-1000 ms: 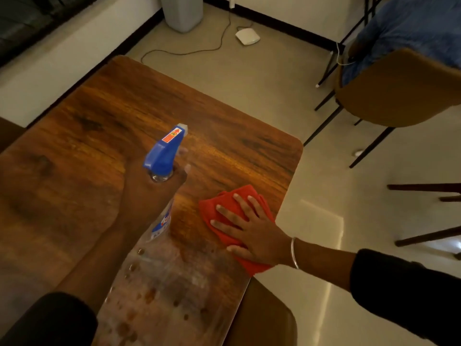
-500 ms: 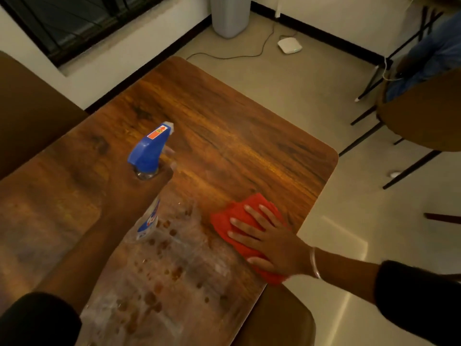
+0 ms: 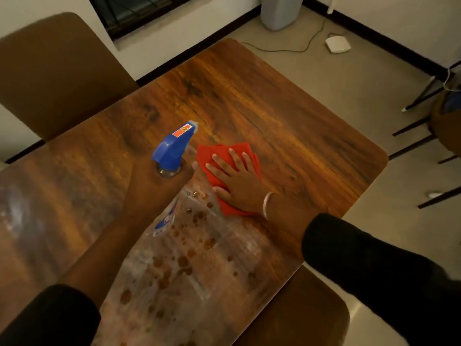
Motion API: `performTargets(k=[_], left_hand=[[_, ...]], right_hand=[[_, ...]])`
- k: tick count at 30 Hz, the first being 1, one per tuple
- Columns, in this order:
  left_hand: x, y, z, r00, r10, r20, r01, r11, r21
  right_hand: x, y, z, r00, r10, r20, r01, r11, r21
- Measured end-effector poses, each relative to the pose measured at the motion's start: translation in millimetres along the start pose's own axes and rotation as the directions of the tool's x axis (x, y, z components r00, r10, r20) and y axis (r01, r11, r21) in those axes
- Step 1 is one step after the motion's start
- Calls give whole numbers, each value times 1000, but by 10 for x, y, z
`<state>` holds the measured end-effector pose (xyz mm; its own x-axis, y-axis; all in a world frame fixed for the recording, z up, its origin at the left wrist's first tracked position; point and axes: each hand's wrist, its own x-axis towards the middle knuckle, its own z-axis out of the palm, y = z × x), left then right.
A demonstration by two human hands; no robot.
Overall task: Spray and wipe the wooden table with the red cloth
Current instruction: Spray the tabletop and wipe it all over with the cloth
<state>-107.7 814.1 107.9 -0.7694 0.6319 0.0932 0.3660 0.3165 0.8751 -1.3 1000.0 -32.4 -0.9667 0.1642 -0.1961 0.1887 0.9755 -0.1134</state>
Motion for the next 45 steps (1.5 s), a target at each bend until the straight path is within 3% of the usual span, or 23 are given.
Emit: performTargets(k=[7,10,13,19,21,29,33,37,40,42,45], left_hand=[[-154,-158,-308,999,10,-51,-13,998,-63],[-256,-252,-363,996,-34,-82,25,994,-104],[-297,-338,-388,995,-51,-82,41,992,-118],[-289,-406,-428,996,-54,-67,49,996,-75],[-294,-396,-462,997,-54,-57,50,997,-63],[-350,-453,-736,993,-75,-88,69,995,-69],[-436,-449,-791,994,-48,-95,39,994,-97],[-530,-467,-817,995,-56,-80,49,995,-81],[-563,-483,-869,995,-61,-83,57,997,-50],[-578,-455,-900,996,-50,-69,47,998,-42],[-612,-416,-931,998,-41,-50,38,998,-58]], right_hand=[[-1784,461,418,922,-375,101,383,920,-85],[-1667,463,384,897,-418,143,431,899,-72],[-933,163,293,932,-353,84,358,932,-60],[387,-503,1,999,-42,31,43,999,-33],[287,-554,30,999,-40,14,41,999,-22],[-1328,-411,493,965,-261,22,262,963,-68],[-771,-515,402,971,-239,17,240,969,-59],[221,-875,194,999,-16,-34,17,1000,25],[462,-1210,207,988,146,-52,-140,984,115],[285,-1424,287,988,134,-76,-124,985,117],[-143,-1508,458,992,-32,-120,44,994,102]])
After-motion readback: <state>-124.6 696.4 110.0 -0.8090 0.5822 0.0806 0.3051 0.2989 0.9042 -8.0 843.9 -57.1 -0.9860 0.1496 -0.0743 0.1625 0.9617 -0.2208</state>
